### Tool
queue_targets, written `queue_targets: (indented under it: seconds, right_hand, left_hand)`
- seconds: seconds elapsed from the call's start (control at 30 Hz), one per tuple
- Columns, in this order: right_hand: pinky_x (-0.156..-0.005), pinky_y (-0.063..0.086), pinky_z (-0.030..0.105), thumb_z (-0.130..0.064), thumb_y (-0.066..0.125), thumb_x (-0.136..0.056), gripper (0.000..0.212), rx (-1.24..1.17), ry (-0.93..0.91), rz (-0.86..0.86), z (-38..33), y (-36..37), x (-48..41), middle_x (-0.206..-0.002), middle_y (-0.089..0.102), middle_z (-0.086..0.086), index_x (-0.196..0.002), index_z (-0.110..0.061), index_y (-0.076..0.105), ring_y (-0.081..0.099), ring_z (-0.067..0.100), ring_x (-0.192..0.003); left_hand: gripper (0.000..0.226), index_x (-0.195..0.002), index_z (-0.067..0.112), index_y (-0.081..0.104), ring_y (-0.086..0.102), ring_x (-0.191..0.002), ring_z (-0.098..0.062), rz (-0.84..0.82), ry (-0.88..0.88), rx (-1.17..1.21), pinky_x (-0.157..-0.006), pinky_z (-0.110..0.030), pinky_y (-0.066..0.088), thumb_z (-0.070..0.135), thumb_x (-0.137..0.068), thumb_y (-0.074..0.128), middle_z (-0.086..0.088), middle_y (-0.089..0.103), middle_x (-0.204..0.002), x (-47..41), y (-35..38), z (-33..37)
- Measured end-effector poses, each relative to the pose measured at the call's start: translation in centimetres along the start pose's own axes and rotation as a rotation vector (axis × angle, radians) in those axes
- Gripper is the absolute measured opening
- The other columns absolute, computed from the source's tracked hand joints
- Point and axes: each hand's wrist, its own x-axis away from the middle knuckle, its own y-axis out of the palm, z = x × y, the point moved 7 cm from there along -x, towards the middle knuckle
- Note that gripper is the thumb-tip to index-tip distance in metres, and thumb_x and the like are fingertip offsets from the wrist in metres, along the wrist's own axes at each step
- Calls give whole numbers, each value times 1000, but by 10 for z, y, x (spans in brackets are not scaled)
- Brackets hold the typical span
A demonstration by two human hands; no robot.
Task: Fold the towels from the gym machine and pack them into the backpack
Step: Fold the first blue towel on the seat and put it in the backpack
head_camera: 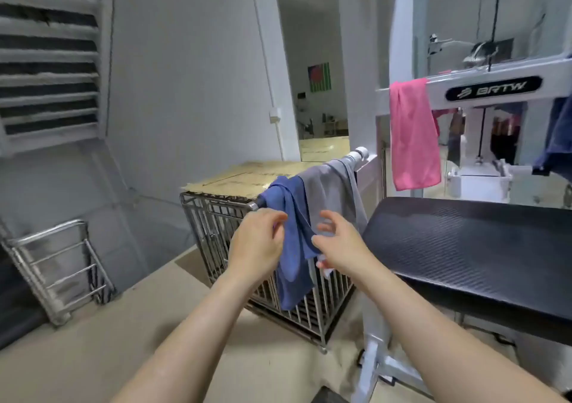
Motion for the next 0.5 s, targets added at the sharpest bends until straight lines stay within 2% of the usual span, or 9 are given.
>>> queue_targets:
  seconds: [0.07,0.17,0.23,0.27,0.3,0.33,0.4,0.47,0.5]
  right_hand:
    - [-58,57,26,-1,51,-90,55,-89,52,-40,-1,7,-36,-136,46,1,-140,-21,41,53,19,-104]
    - [-69,60,31,4,51,-90,56,-194,91,-102,-3,30,-88,-139,43,-3,-139,-21,41,55,19,-106]
    - [-69,60,31,5,52,-90,63,-185,107,-125,3,45,-117,-140,39,-9,-144,-23,34,56,17,-103]
    - [-70,60,32,5,51,-90,66,-176,113,-127,7,52,-131,-141,40,-6,-147,-21,30,57,18,-101]
    - [-70,60,35,6,50,-90,67,-172,121,-116,10,55,-141,-137,47,0,-148,-18,28,59,20,-99]
    - [-69,60,36,5,50,-90,62,-152,113,-87,14,55,-151,-125,55,6,-146,-14,30,61,21,-94]
    - [-62,55,33,-5,52,-90,47,-31,67,5,13,44,-163,-99,65,9,-135,-10,44,63,23,-80]
    - [-63,45,29,-21,58,-89,29,62,1,1,8,29,-162,-91,69,7,-113,-6,64,61,19,-77]
    - [-65,40,29,-31,60,-88,36,40,-24,-55,4,23,-160,-83,65,8,-99,3,66,55,18,-74]
  left_hand:
    - [21,-98,14,69,58,-100,-25,47,-6,-25,-79,-39,49,14,-90,49,-2,69,-102,-30,7,-7]
    - [28,-108,22,67,57,-105,-24,47,-46,-61,-79,-35,46,17,-90,47,1,68,-110,-78,20,-31]
    - [31,-112,27,63,56,-109,-24,12,-36,-75,-78,-33,44,18,-88,46,3,66,-114,-106,35,-48]
    - [32,-114,28,62,55,-111,-24,-14,-24,-68,-79,-33,43,17,-88,46,3,65,-116,-116,42,-53]
    - [35,-119,27,60,55,-114,-23,-44,-8,-59,-83,-33,43,17,-88,47,3,63,-121,-126,50,-58]
    - [38,-126,26,57,54,-117,-22,-86,-3,-55,-88,-33,43,18,-90,48,3,62,-126,-135,57,-62]
    - [38,-129,29,57,57,-117,-21,-145,6,-48,-93,-33,46,24,-92,50,4,64,-126,-149,68,-69]
    - [30,-120,33,64,60,-111,-21,-155,43,-46,-91,-36,48,31,-92,53,7,69,-118,-157,72,-71]
    - [24,-111,34,68,62,-106,-21,-145,82,-34,-87,-38,49,34,-91,55,8,71,-110,-160,71,-68]
